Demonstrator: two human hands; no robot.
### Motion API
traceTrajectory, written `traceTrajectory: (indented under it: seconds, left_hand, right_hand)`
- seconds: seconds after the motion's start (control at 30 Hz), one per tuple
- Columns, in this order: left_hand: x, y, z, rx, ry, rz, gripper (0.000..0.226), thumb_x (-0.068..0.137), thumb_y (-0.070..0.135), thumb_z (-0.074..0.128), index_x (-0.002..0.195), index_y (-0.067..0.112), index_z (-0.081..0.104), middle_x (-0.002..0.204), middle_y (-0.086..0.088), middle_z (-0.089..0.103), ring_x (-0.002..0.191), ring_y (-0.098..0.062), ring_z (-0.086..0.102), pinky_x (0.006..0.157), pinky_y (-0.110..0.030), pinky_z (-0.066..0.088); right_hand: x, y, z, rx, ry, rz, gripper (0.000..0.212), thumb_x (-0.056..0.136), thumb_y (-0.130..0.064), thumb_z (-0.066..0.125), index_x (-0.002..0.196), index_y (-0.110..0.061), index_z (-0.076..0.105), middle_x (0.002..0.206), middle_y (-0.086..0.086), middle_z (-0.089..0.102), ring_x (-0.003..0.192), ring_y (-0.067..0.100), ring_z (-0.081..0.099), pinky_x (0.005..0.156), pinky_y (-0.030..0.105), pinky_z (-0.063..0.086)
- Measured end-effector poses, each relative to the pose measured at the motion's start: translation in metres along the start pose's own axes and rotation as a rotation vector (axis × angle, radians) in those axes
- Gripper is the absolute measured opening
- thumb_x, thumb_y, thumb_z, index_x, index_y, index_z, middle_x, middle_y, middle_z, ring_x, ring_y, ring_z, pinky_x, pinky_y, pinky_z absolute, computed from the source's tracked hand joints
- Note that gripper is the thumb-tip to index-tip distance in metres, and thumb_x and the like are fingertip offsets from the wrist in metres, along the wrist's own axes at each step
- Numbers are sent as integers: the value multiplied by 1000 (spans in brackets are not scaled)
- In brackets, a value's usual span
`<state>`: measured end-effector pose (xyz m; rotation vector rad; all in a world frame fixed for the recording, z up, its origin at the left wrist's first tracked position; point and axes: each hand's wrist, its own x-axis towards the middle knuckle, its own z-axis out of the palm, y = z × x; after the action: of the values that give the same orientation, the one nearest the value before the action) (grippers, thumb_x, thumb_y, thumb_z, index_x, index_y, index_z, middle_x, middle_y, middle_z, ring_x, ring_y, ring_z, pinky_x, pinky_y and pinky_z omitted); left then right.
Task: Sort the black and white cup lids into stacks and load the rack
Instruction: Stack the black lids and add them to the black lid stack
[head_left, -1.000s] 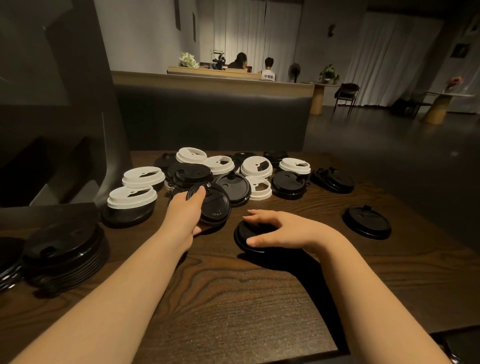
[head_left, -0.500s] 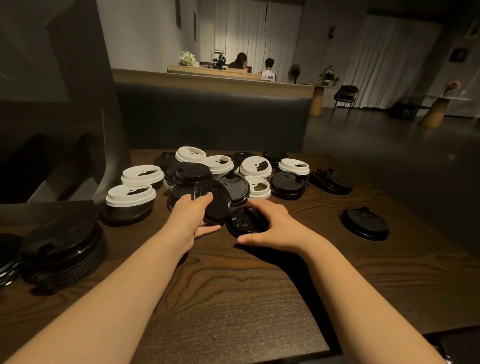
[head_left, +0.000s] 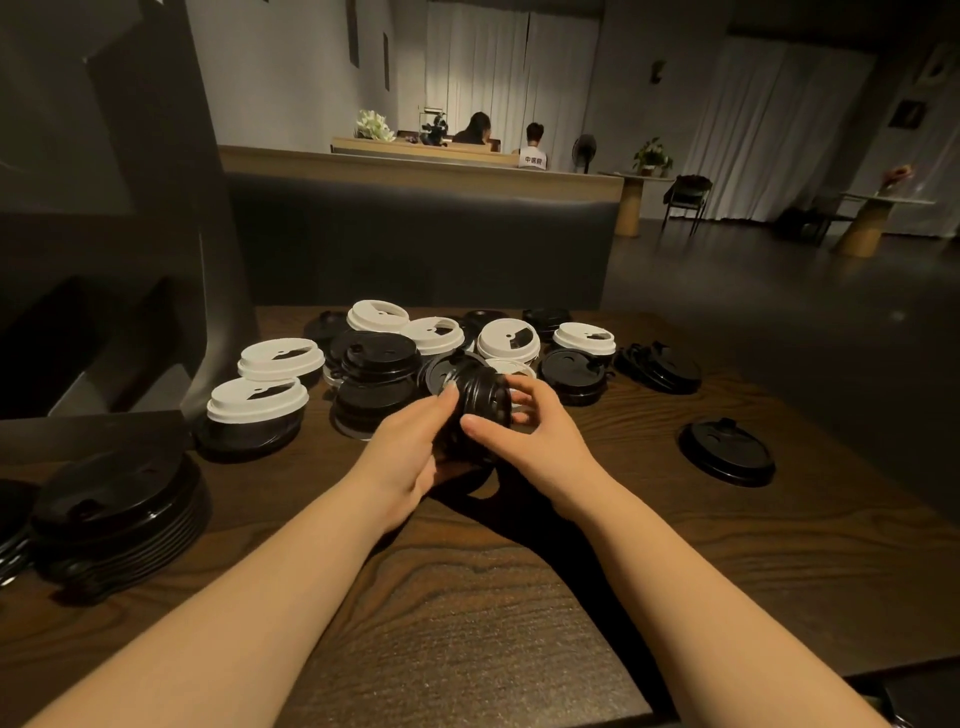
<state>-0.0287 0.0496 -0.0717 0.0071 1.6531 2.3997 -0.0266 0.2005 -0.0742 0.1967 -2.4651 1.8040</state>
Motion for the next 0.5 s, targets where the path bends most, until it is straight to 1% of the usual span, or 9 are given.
traceTrajectory:
  seconds: [0.07,0.17,0.23,0.27,0.3,0.37,0.4,0.43,0.5]
  left_hand:
    - [-1,-4,3,31,-25,11,30,98,28,48,110,8,65,106,-12,72,104,-23,67,92,-42,52]
    - [-2,-7,4,41,-51,19,31,100,28,42,109,9,65,109,-11,71,111,-22,64,99,-42,48]
    - [-2,-7,2,32,-56,23,29,101,31,42,108,15,65,114,-8,70,118,-20,59,107,-43,41]
    - [-2,-7,2,23,-49,28,29,99,35,45,111,17,65,119,-6,68,123,-20,55,111,-44,36]
    - [-3,-6,2,25,-46,33,35,95,43,50,117,19,64,127,-5,63,130,-20,48,114,-46,31]
    - [-5,-5,3,29,-48,40,64,79,54,58,131,19,56,141,-5,52,140,-22,35,117,-49,23]
    - [-5,-5,3,32,-56,40,71,75,55,59,135,18,53,143,-5,50,141,-23,33,117,-49,22]
    - [-5,-5,2,37,-57,34,69,77,55,59,134,17,53,142,-6,51,140,-24,35,117,-49,23]
    - [-6,-4,3,49,-43,20,50,90,46,55,128,14,58,132,-8,59,132,-23,46,115,-48,28]
  right_hand:
    - [0,-1,2,49,41,32,65,73,-39,79,124,-27,41,110,-17,49,95,-3,50,75,13,45]
    - [-1,-1,2,22,92,27,73,71,-41,79,128,-24,38,122,-8,49,101,2,50,76,13,42]
    - [-4,-4,3,10,88,-5,78,72,-39,80,134,-25,35,124,-9,47,102,0,48,72,9,39]
    - [-4,-4,4,4,78,-16,81,73,-38,80,137,-26,33,124,-10,45,104,-1,46,71,7,37]
    - [-5,-5,4,0,70,-25,83,73,-37,79,140,-28,30,125,-12,43,107,0,44,71,5,35]
    - [-7,-6,6,-21,58,-40,83,73,-38,79,140,-30,30,128,-11,42,112,1,41,76,5,33]
    - [-7,-5,7,-40,64,-49,82,72,-39,79,138,-31,31,131,-9,43,115,2,42,81,8,35]
    - [-7,-4,7,-61,76,-53,82,71,-41,80,136,-31,32,134,-7,44,118,4,43,87,13,37]
    - [-8,-3,9,-110,101,-57,83,68,-44,81,134,-30,32,135,-4,45,120,8,44,94,21,38]
